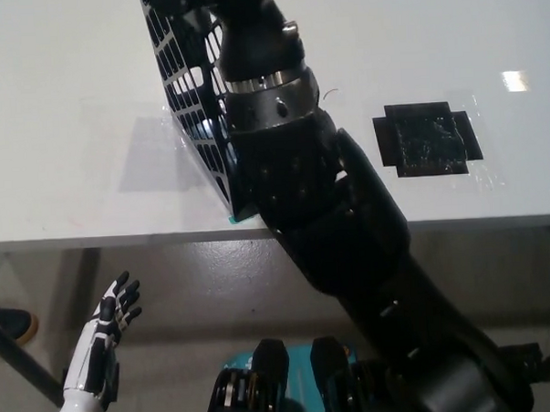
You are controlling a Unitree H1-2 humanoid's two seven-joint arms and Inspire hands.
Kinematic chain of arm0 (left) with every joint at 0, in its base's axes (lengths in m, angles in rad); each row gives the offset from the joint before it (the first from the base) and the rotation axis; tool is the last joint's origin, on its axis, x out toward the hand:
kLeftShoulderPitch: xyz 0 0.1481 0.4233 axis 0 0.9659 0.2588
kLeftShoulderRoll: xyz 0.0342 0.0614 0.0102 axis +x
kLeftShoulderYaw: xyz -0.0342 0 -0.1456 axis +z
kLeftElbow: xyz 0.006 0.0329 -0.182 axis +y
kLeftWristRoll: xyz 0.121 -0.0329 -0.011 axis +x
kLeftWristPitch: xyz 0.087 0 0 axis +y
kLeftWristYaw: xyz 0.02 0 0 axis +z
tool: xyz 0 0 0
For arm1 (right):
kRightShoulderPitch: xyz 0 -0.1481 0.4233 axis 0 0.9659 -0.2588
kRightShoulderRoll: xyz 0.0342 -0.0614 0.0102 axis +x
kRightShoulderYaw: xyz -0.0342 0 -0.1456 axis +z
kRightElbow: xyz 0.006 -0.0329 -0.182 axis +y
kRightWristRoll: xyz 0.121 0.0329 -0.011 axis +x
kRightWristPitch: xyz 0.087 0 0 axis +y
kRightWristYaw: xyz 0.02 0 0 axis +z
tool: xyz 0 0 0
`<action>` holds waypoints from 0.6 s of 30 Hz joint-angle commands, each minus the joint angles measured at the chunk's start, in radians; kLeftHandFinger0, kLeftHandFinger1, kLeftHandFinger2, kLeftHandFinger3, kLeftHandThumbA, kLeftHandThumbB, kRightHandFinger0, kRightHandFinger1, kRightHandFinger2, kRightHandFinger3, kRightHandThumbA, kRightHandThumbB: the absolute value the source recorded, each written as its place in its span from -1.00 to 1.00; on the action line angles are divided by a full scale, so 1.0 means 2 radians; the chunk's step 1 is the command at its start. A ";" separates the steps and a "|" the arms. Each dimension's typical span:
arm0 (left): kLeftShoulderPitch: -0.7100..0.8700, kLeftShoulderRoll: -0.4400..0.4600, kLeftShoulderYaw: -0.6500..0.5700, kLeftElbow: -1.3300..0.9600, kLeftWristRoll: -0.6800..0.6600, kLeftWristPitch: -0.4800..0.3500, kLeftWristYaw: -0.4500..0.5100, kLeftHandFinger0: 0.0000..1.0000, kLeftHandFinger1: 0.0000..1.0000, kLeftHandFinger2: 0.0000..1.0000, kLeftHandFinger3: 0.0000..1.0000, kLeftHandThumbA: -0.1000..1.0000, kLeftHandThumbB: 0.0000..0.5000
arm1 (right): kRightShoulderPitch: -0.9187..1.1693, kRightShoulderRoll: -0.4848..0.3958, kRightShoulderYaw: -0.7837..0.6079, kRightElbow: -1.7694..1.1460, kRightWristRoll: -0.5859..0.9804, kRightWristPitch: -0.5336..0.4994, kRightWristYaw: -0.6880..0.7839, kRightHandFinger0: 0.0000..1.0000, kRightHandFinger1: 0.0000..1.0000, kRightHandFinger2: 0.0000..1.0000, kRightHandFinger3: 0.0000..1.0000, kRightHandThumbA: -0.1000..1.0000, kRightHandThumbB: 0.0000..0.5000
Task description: A notebook is kept standing on the table on the right hand side and a black shelf is kept on the left hand side and the robot uses its right hand to grab the notebook and places it in the shelf
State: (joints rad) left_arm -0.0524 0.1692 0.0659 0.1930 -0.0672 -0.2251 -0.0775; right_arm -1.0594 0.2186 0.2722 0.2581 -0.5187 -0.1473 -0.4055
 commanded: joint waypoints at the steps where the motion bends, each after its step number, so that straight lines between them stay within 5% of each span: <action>1: -0.002 0.009 0.001 -0.016 0.000 -0.011 -0.006 1.00 1.00 1.00 1.00 1.00 -0.45 | -0.041 -0.004 -0.019 0.041 -0.017 -0.022 -0.036 -1.00 -0.67 0.29 0.66 -1.00 -0.58; 5: -0.001 0.010 0.001 -0.014 -0.005 -0.016 -0.012 1.00 1.00 1.00 1.00 1.00 -0.58 | -0.050 -0.007 -0.030 0.086 -0.012 -0.029 -0.051 -1.00 -0.67 0.26 0.64 -1.00 -0.58; 18: -0.001 0.014 0.001 -0.019 -0.011 -0.006 -0.023 1.00 1.00 1.00 1.00 1.00 -0.48 | -0.060 -0.014 -0.042 0.162 -0.009 -0.058 -0.103 -1.00 -0.66 0.22 0.62 -1.00 -0.62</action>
State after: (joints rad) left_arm -0.0525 0.1740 0.0655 0.1872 -0.0779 -0.2251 -0.1018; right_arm -1.0878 0.1807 0.2076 0.5940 -0.5323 -0.1879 -0.5372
